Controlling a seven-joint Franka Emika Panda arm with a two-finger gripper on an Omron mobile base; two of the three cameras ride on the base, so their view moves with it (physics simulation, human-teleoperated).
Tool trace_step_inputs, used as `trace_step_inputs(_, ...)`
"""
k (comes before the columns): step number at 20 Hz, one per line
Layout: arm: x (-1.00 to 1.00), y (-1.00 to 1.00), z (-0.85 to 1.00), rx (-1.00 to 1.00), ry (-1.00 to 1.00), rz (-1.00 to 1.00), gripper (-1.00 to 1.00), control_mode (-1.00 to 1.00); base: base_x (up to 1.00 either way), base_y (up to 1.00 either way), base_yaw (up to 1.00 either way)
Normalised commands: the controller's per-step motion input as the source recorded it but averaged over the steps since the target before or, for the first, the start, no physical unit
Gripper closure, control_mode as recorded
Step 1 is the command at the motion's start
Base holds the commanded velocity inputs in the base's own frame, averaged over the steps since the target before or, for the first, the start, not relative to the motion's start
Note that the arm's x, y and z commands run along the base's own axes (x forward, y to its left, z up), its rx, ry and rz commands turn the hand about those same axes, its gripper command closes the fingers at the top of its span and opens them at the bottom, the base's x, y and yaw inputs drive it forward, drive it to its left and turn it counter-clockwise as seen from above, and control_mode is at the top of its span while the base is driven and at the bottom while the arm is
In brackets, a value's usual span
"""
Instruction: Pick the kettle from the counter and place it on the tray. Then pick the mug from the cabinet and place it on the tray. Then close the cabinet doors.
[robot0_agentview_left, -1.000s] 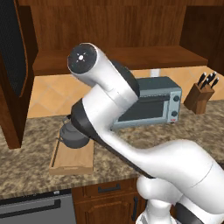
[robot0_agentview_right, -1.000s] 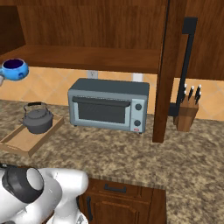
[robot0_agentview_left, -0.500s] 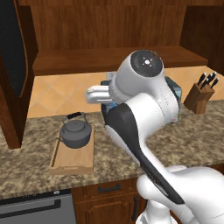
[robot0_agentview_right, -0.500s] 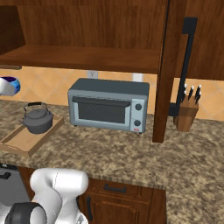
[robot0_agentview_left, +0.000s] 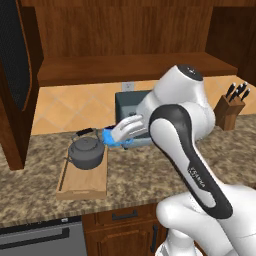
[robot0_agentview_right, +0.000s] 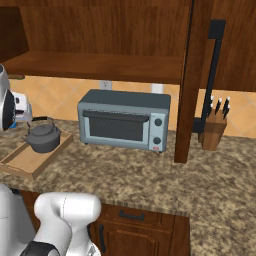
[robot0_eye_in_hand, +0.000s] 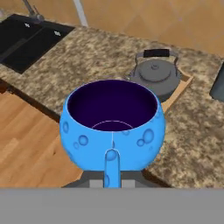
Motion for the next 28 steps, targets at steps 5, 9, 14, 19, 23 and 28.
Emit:
trace_step_inputs(5,0.18,0.11,-0.66,0.0,0.02,0.35,1.0,-1.0,0.0,0.0,0.0)
trace_step_inputs(9,0.4,0.16,-0.73,0.0,0.0,0.15,1.0,-1.0,0.0,0.0,0.0)
trace_step_inputs(14,0.44,0.16,-0.49,0.0,0.0,0.07,1.0,-1.0,0.0,0.0,0.0)
trace_step_inputs(19,0.36,0.07,-0.54,0.0,-0.03,0.04,1.0,-1.0,0.0,0.0,0.0)
trace_step_inputs(23,0.23,0.09,-0.61,-0.01,-0.06,0.05,1.0,-1.0,0.0,0.0,0.0)
trace_step_inputs(28,0.22,0.18,-0.51,0.0,-0.12,0.07,1.0,-1.0,0.0,0.0,0.0)
